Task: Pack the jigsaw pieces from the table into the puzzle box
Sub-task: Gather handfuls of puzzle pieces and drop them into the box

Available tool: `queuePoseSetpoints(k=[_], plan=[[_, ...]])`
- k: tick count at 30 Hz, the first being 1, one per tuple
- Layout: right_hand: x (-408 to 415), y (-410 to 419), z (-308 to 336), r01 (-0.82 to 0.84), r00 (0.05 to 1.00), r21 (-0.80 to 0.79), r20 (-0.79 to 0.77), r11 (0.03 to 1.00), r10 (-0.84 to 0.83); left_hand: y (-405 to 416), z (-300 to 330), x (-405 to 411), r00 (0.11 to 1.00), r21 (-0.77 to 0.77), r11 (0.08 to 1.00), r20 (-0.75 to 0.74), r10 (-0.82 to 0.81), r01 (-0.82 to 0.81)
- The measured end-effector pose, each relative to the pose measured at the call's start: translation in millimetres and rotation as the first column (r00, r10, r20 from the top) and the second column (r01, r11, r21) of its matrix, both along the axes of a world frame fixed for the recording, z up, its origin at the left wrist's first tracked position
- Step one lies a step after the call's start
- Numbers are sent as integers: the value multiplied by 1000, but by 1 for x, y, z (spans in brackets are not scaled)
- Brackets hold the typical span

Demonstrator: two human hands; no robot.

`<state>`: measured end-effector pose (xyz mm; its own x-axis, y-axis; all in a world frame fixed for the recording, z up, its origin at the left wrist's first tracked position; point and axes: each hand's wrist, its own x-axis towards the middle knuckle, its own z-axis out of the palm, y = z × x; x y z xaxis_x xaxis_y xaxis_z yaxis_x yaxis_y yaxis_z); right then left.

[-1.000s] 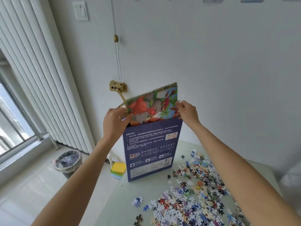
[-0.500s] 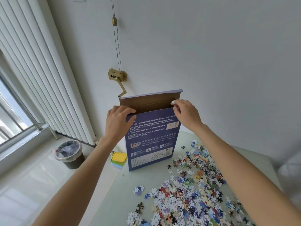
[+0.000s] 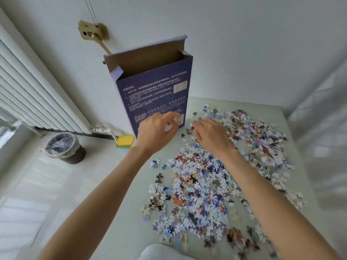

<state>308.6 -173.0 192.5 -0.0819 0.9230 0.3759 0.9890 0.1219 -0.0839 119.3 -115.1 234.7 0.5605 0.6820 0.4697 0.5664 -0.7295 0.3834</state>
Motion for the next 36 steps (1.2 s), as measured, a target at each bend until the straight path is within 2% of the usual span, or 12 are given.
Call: queuePoseSetpoints(k=[3, 5, 11, 15, 18, 20, 22, 26, 31, 36], plan=[[0, -70, -48, 96, 988, -232, -97, 968, -121, -37, -42, 5, 993, -277, 960, -117, -3, -30], [0, -122, -83, 131, 979, -384, -96, 914, -180, -69, -71, 6, 978, -367, 928, -206, -13, -65], [11, -248, -165, 86, 966, -589, -148, 804, -212, -152, -143, -5, 957, -417, 904, -289, -35, -93], [25, -313, -204, 65, 981, -628, -103, 776, -166, -203, -197, -32, 873, -394, 879, -486, 49, -268], [25, -343, -228, 98, 983, -672, -51, 734, -178, -232, -236, -53, 785, -443, 781, -612, 94, -439], [18, -347, -240, 139, 983, -665, 3, 734, -183, -250, -258, -63, 746, -459, 735, -659, 94, -499], [8, -331, -242, 151, 983, -645, 19, 749, -182, -261, -271, -63, 735, -441, 756, -673, 78, -484], [-6, -263, -246, 119, 983, -616, -39, 779, -182, -253, -285, -28, 777, -402, 826, -626, 67, -395], [31, -174, -247, 228, 955, -583, -22, 780, -296, -202, -295, 31, 816, -371, 850, -567, 111, -373], [65, -160, -240, 283, 872, -402, -271, 871, -408, -158, -280, 75, 858, -382, 886, -513, 33, -263]])
